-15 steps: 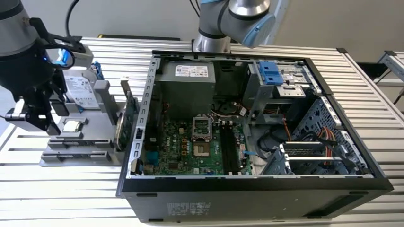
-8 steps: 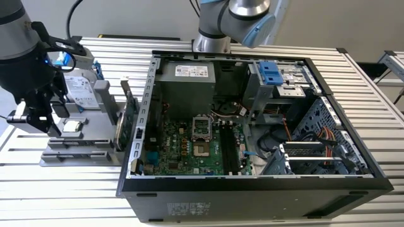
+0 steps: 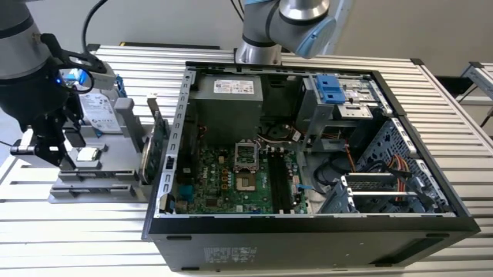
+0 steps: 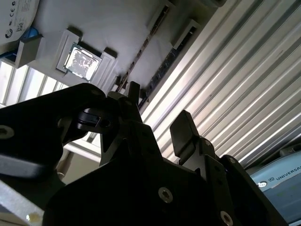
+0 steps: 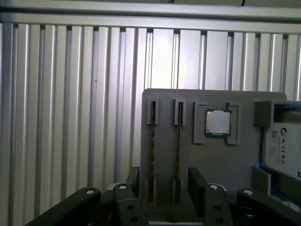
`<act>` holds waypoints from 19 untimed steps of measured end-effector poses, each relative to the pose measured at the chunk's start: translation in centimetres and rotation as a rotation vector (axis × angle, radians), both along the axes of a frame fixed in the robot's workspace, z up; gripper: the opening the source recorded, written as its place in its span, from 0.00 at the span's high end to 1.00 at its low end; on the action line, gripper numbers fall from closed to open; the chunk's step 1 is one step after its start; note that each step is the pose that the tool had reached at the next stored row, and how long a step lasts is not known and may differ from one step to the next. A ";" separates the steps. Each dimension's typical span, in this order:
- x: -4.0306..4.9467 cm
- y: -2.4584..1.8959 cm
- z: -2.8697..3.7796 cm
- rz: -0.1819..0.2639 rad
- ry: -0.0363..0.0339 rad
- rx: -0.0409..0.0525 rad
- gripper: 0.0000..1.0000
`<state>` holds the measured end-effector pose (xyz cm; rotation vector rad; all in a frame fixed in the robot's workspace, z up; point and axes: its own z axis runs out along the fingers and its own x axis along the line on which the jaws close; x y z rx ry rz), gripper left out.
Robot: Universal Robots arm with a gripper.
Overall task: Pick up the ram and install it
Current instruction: 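Pick up the ram and move it above insertion slot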
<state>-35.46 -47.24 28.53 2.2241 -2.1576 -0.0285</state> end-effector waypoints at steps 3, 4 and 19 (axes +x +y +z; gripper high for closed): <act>0.00 -0.09 -0.33 0.000 0.0000 0.0000 0.00; 0.00 -0.12 -0.43 0.000 0.0000 0.0000 0.00; 0.01 -0.40 -2.14 0.000 0.0000 0.0000 0.00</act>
